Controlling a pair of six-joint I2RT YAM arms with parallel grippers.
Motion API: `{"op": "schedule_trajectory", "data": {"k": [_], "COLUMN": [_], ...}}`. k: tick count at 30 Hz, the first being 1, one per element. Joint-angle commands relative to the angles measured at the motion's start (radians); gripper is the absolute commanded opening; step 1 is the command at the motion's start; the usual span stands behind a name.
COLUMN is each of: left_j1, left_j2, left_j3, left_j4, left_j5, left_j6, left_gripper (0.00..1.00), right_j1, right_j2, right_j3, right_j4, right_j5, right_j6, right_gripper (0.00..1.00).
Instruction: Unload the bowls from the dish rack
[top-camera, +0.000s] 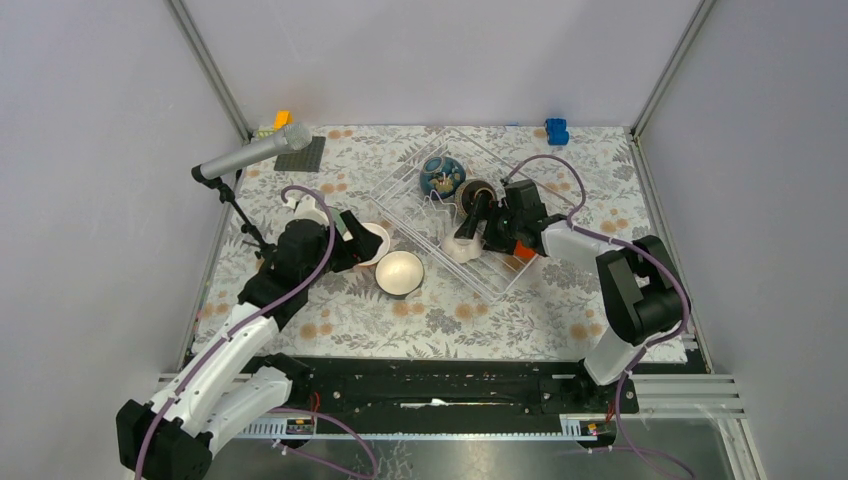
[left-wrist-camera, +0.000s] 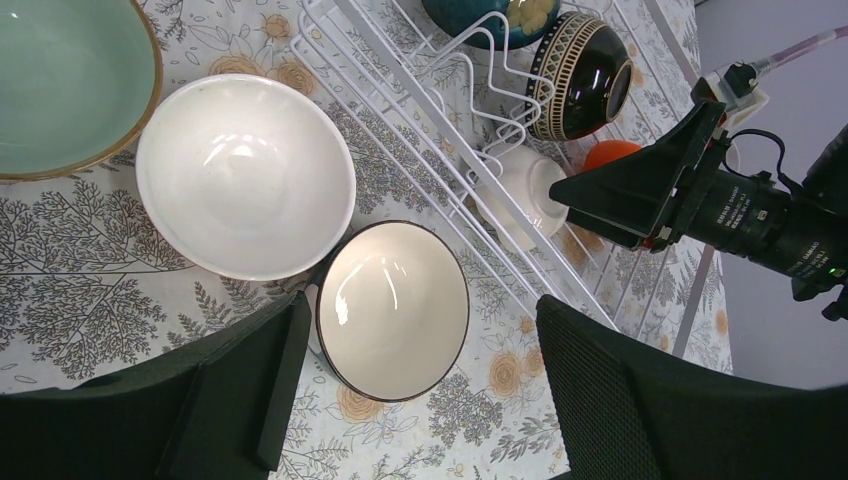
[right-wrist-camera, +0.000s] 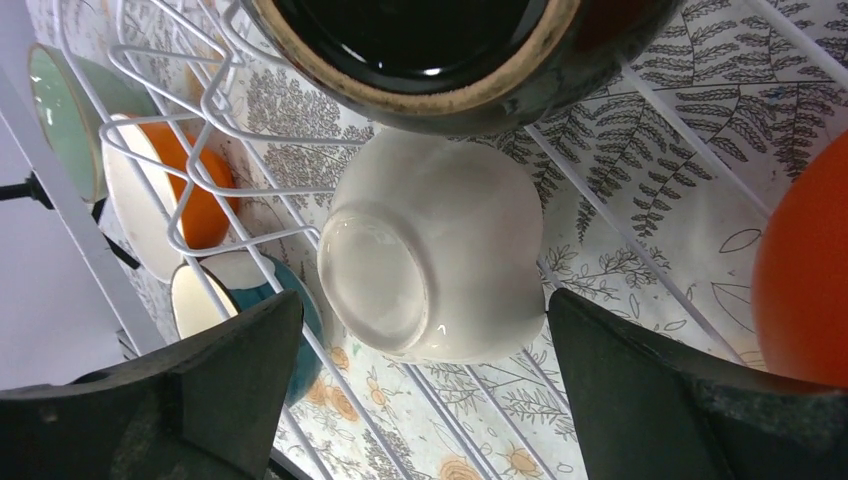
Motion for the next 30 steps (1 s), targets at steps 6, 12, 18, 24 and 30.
{"op": "schedule_trajectory", "data": {"k": [6,12,18,24,30], "left_j1": [0.004,0.004,0.004,0.004,0.004], "left_j2": [-0.014,-0.012,-0.017,-0.016,-0.032], "left_j3": [0.014,0.014,0.013,0.015,0.021], "left_j4": [0.029,0.032,0.032,0.031,0.017], "left_j5": [-0.02,-0.022,-0.027,-0.024,-0.039], "left_j6": [0.011,0.011,0.014,0.012,0.018], "left_gripper": [0.89,0.89,0.89,0.89,0.89], "right_j1": [-0.004,-0.006,-0.009,-0.016,-0.038], "right_j2": [0.048,0.063,0.018,-0.002,-0.023], "right_j3": [-0.032,-0.015,-0.07,-0.114,-0.151], "right_j4": [0.102,0.088,0.115,0.217,0.346], "right_j5": [-0.007,0.023,0.087,0.022,-0.101], "right_j6": [0.121,0.193,0.281,0.293,0.29], "right_gripper": [1.0,1.0,0.99,0.79,0.67]}}
